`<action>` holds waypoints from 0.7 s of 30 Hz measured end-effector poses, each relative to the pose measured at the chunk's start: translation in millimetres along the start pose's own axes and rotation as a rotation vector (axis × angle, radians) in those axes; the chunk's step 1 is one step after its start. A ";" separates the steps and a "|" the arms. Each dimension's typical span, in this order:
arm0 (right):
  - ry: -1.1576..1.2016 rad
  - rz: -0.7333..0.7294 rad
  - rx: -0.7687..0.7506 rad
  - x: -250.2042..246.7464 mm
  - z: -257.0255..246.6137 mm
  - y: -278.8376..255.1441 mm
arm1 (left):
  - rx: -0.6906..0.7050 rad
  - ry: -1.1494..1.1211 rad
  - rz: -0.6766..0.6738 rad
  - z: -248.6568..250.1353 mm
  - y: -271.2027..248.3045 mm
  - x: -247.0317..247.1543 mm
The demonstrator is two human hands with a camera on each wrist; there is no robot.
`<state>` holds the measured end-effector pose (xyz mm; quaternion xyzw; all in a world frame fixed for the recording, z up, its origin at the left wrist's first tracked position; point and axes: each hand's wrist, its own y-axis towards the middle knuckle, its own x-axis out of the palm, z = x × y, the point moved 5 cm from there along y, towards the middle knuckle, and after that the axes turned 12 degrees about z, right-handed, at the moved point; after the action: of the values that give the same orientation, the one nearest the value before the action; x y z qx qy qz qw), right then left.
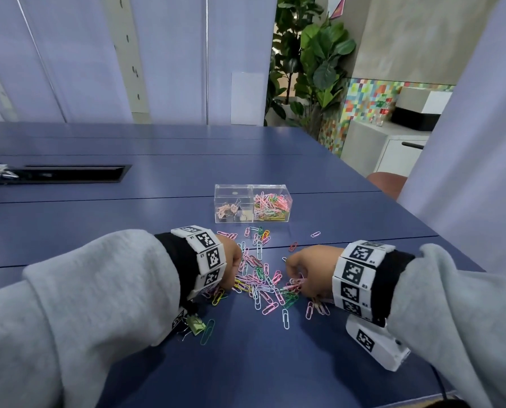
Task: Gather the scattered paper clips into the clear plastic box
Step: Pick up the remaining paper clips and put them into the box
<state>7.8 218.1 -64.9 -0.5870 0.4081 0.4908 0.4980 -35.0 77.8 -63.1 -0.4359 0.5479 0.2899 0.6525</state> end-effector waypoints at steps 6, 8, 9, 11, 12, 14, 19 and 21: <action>-0.028 -0.036 -0.062 2.8 -1.6 2.8 | 0.047 -0.019 0.010 -1.2 4.3 1.7; -0.001 -0.035 -0.052 0.5 2.6 4.2 | 0.045 -0.059 0.058 -5.8 3.9 -1.6; 0.018 -0.022 -0.039 -3.8 5.6 5.6 | 0.038 -0.082 0.092 -8.8 3.3 -4.2; 0.088 0.031 -0.004 -18.8 12.6 10.1 | 0.020 -0.131 0.171 -17.2 2.5 -11.1; 0.156 0.064 0.021 -27.8 16.9 14.2 | 0.012 -0.158 0.202 -21.8 2.6 -15.0; 0.288 0.141 0.052 -47.1 25.2 25.8 | -0.001 -0.246 0.233 -31.1 2.8 -22.4; 0.408 0.389 0.116 -88.5 39.1 72.8 | 0.005 -0.407 0.333 -46.5 -2.2 -38.8; 0.419 0.449 0.154 -99.4 41.0 95.3 | 0.016 -0.445 0.329 -50.8 -5.2 -40.9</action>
<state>-109.9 241.2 14.4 -0.5311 0.6570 0.4246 0.3255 -63.5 34.4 -23.2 -0.2617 0.4565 0.4763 0.7045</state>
